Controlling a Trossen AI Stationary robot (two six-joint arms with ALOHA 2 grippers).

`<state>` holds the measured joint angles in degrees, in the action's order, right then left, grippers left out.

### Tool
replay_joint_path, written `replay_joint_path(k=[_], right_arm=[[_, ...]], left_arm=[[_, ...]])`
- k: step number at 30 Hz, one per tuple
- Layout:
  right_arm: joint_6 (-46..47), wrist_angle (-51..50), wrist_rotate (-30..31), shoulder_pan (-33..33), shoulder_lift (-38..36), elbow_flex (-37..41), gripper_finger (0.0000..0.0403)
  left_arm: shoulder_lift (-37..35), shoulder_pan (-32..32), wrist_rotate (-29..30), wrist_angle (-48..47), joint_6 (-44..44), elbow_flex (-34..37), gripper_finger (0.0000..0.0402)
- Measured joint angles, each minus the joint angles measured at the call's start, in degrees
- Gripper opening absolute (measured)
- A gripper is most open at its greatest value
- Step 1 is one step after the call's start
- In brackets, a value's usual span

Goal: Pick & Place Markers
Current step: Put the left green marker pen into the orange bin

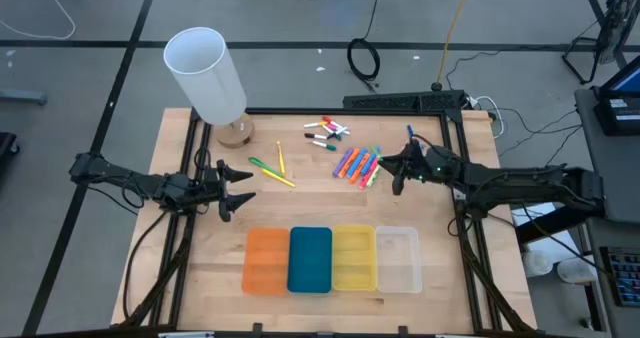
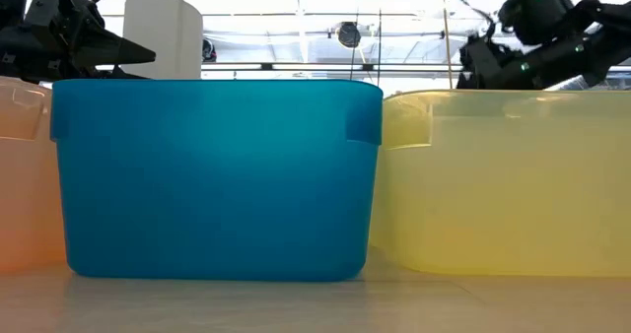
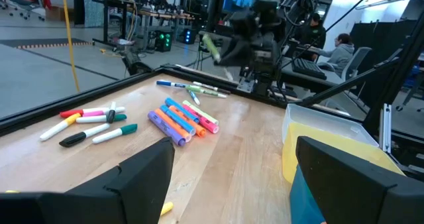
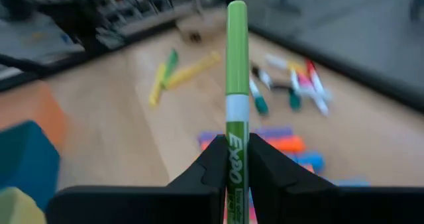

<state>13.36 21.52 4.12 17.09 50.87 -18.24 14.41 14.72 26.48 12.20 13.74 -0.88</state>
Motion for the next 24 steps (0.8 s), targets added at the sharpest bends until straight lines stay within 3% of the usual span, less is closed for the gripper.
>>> replay_joint_path(k=[8, 16, 20, 24], right_arm=[[-3.53, 13.22, -11.65, -2.12, 0.27, -0.02, 0.0027], [-5.4, 20.13, -11.93, -4.44, 2.7, -0.07, 0.0026], [-5.52, 26.66, -11.99, -5.94, 5.72, -0.07, 0.0027], [-5.55, 31.55, -12.12, -7.89, 9.25, -0.07, 0.0027]], left_arm=[[-0.01, 0.0, 0.0, -0.01, 0.02, 0.0, 0.0324], [0.0, -0.02, 0.12, 4.55, 4.43, 0.01, 0.0324], [0.0, -0.07, 2.79, 11.91, 0.02, -0.05, 0.0324], [1.31, -0.07, 6.24, 12.16, -0.55, -0.05, 0.0324]])
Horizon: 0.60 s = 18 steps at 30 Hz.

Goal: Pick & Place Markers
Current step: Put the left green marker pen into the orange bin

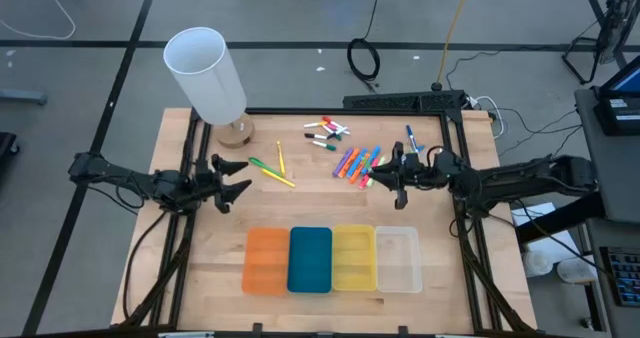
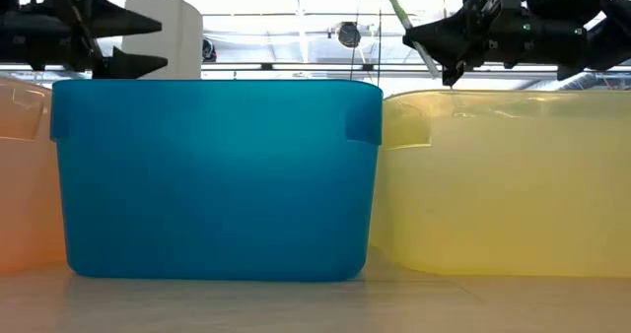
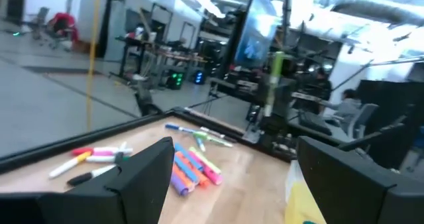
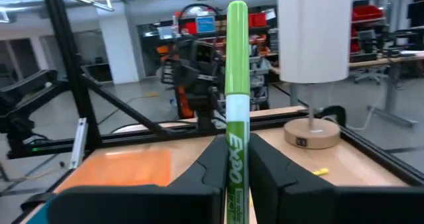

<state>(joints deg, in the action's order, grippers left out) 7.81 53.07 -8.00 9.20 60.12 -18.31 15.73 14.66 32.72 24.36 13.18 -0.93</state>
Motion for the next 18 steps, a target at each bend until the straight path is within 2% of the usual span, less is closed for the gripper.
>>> replay_joint_path(k=[4, 9, 14, 18], right_arm=[[0.0, 3.38, 0.3, -1.74, 2.94, -0.07, 0.0026], [-0.56, 3.83, 0.41, -3.73, 6.64, -2.76, 0.0027], [-2.75, 3.71, 0.46, -5.52, 11.73, -6.79, 0.0026], [-4.2, 3.66, 0.55, -6.53, 16.08, -9.63, 0.0027]], left_arm=[[2.86, -0.33, 2.34, 0.79, 2.15, 0.02, 0.0324], [10.69, -3.94, 2.64, 8.41, 2.53, 0.02, 0.0324], [22.03, -9.47, -4.54, 19.18, 2.52, -1.37, 0.0324], [32.08, -12.48, -10.62, 20.87, 2.42, -6.57, 0.0324]])
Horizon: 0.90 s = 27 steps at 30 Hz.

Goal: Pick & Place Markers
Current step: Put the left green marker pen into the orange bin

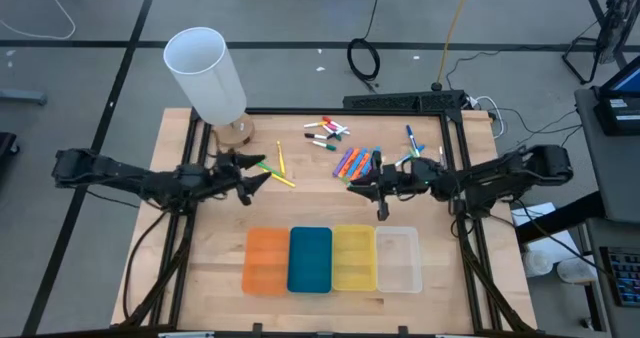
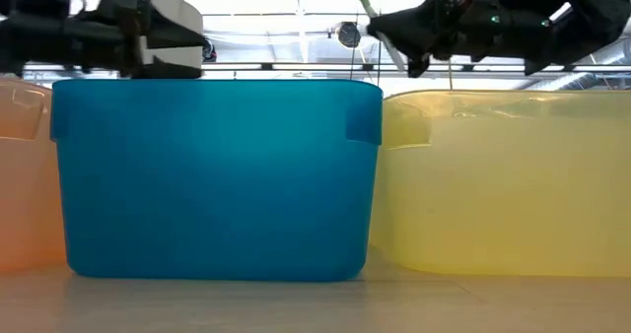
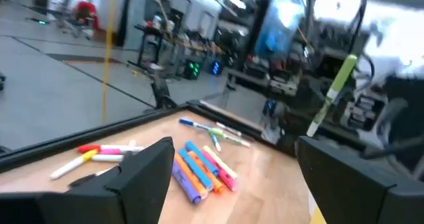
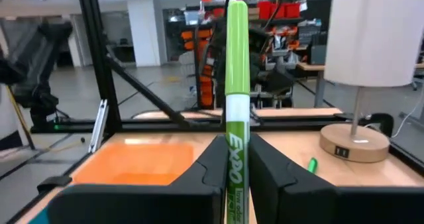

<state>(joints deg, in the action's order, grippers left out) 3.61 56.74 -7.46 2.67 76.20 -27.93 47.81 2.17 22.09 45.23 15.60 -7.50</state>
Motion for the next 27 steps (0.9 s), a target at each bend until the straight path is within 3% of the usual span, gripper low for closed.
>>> replay_joint_path(k=[3, 6, 9, 13, 20, 27], right_arm=[[-0.23, 0.06, 0.07, -0.54, 2.72, -1.59, 0.0026], [-0.33, -0.08, 0.13, -0.97, 4.51, -2.37, 0.0027], [-1.45, 0.0, 0.21, -1.28, 5.4, -2.83, 0.0028], [-2.42, 0.02, 3.29, -1.31, 5.29, -2.81, 0.0027], [-2.84, 0.91, 4.4, -1.63, 4.79, -2.81, 0.0029], [-3.5, 2.12, 4.62, -3.42, 4.79, -2.77, 0.0029]], left_arm=[[8.79, -0.57, -2.4, -0.47, 0.33, -5.0, 0.0324], [18.42, -0.75, -8.82, 1.08, 0.33, -10.96, 0.0324], [27.51, -0.45, -14.63, 5.55, -2.97, -17.69, 0.0324], [37.54, 0.64, -17.97, 9.22, -8.31, -27.14, 0.0324], [46.21, 1.86, -20.42, 8.55, -15.71, -38.82, 0.0324], [49.05, 0.89, -20.19, 8.32, -17.38, -43.14, 0.0324]])
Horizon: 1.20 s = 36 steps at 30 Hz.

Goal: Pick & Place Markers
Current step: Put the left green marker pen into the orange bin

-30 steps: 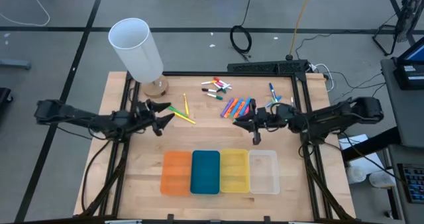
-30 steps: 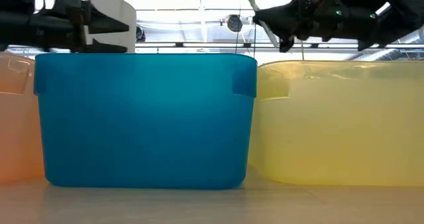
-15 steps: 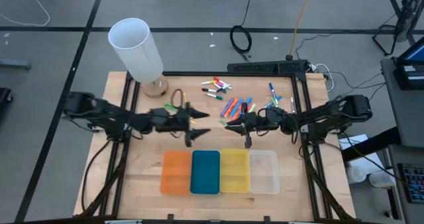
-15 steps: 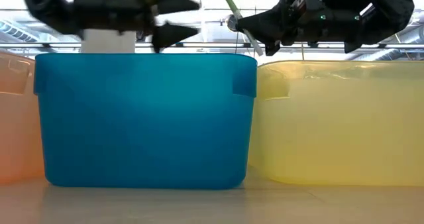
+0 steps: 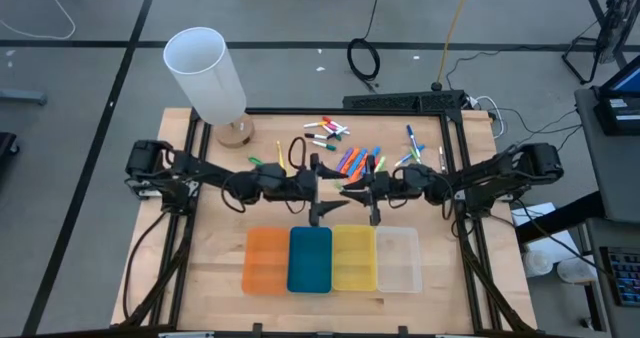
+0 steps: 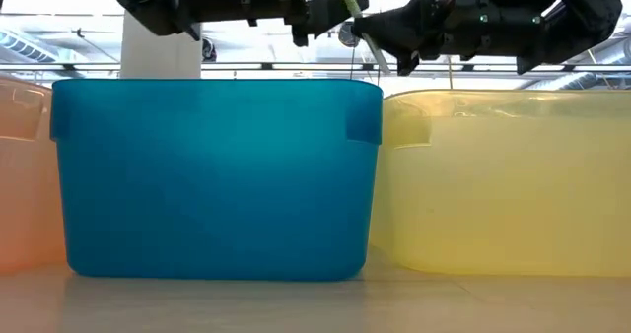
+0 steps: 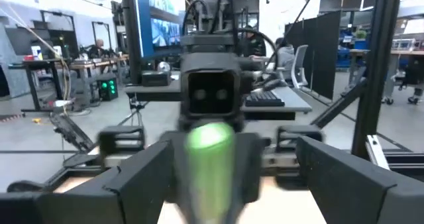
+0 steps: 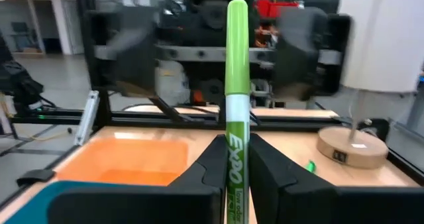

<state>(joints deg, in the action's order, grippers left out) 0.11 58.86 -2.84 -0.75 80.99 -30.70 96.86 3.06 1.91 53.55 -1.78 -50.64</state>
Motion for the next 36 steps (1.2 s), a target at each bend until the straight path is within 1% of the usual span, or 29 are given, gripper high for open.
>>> replay_joint_path(k=[5, 6, 8, 11, 15, 16, 20, 24, 25, 27, 29, 32, 34, 36], right_arm=[[-1.21, 0.65, 0.09, -0.18, 0.02, 0.0, 0.0027], [-1.21, 0.96, 0.08, -0.18, 0.02, 0.0, 0.0027], [-1.22, 1.3, 0.07, -0.18, 0.02, 0.0, 0.0028], [-1.23, 1.22, 0.05, -0.18, 0.02, 0.0, 0.003], [-1.26, 1.3, 0.04, -0.18, 0.02, 0.0, 0.0028], [-1.21, 1.28, 0.14, -0.18, 0.02, 0.0, 0.0029], [-1.23, 0.89, 0.15, -0.14, 0.02, 0.0, 0.0046], [-0.99, -0.18, -0.05, -0.14, 0.01, 0.02, 0.0075], [-1.05, -0.56, 0.04, -0.14, 0.0, 0.02, 0.0081], [-1.22, -1.37, 1.64, -0.14, 0.02, 0.02, 0.0091], [-1.24, -2.12, 3.3, -0.02, 0.02, 0.02, 0.01], [-1.23, -2.29, 3.77, -0.04, 0.02, 0.04, 0.0109], [-1.25, -2.24, 3.1, -0.14, -0.16, 0.04, 0.0113], [-1.12, -2.43, 3.18, -0.11, -0.87, 0.07, 0.0113]], left_arm=[[-0.04, -0.98, 0.53, -1.33, -0.05, -0.41, 0.032], [-0.02, -1.11, 0.51, -1.36, -0.14, -0.43, 0.0313], [-0.04, -1.2, 0.43, -1.35, -0.78, -0.43, 0.0283], [-0.04, -1.06, 0.04, -2.03, -0.81, -0.42, 0.0203], [-0.04, -1.05, -0.79, -1.89, -0.97, -0.43, 0.0056], [-0.04, -1.16, -0.84, -1.94, -0.94, -0.43, 0.0038], [-0.29, -0.93, -0.15, -2.17, -0.87, -0.42, 0.0039], [-5.17, 0.69, 0.48, -6.36, -1.85, -0.37, 0.0039], [-7.21, 1.37, 0.85, -9.46, -2.14, -0.39, 0.0039], [-11.66, 2.92, 3.62, -17.75, -2.01, -0.39, 0.0039], [-15.95, 5.19, 6.21, -26.27, 1.37, -0.4, 0.0039], [-22.59, 8.92, 7.76, -42.58, 12.09, -0.43, 0.0039], [-25.71, 11.99, 9.39, -53.13, 20.25, -0.41, 0.0039], [-27.7, 16.32, 11.95, -61.46, 27.7, 0.94, 0.0039]])
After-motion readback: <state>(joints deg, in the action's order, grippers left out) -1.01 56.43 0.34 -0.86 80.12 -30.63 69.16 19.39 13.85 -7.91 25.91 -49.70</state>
